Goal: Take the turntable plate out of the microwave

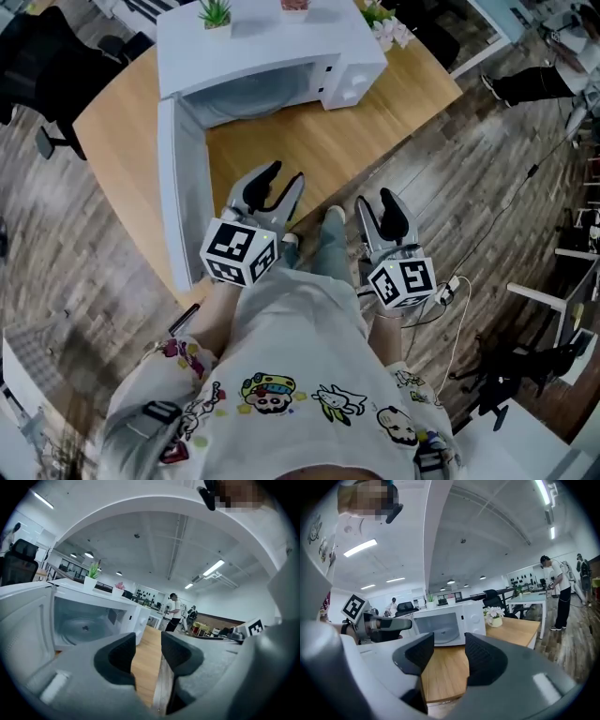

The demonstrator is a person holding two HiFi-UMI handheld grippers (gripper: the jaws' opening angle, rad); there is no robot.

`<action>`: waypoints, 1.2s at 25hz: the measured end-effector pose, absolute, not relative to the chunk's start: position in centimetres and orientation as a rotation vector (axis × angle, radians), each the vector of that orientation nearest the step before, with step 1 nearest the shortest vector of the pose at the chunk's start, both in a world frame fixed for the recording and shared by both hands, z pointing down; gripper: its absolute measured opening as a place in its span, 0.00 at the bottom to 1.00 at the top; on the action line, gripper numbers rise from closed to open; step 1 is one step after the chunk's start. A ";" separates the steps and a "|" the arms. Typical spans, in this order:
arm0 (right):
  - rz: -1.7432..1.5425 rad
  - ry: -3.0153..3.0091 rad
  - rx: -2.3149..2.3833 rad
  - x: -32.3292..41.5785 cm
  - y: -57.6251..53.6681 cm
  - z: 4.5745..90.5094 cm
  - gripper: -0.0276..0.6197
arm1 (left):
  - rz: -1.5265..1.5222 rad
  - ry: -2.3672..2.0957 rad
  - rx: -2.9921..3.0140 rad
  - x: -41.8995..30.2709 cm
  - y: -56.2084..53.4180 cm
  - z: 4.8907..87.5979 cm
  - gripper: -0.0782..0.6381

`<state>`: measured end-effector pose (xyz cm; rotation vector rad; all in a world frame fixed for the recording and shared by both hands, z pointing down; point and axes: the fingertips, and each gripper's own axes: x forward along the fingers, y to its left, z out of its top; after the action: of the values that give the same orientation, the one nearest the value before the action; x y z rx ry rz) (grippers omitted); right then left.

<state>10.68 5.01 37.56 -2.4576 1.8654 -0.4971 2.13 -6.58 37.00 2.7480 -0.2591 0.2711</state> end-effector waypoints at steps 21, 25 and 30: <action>-0.467 2.634 -1.768 14.7 -13.2 36.9 0.37 | 0.079 -1.088 2.500 1.3 -17.2 36.4 0.35; -0.460 2.718 -1.646 15.1 -14.5 37.2 0.37 | 0.061 -1.207 2.452 1.3 -17.4 36.6 0.35; -0.468 2.802 -1.528 14.9 -15.1 37.8 0.37 | 0.059 -1.302 2.393 1.3 -17.1 37.3 0.35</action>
<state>14.93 -15.07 37.84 -1.5284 2.8022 -0.4681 1.33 -17.07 37.25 2.3933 -1.3019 0.0589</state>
